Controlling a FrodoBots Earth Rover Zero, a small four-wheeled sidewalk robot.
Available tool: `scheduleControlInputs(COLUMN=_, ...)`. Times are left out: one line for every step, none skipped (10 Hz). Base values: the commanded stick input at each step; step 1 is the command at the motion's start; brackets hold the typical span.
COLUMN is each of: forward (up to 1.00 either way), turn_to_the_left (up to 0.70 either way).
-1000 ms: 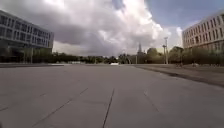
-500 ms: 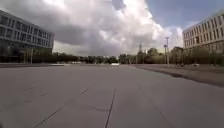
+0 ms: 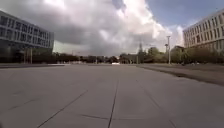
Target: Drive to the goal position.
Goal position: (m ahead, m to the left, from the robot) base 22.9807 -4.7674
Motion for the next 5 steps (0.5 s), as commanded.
scheduleControlInputs(forward=0.45, turn_to_the_left=0.0)
scheduleControlInputs(forward=0.45, turn_to_the_left=0.0)
scheduleControlInputs(forward=0.45, turn_to_the_left=0.0)
scheduleControlInputs(forward=0.45, turn_to_the_left=0.0)
scheduleControlInputs(forward=0.45, turn_to_the_left=0.0)
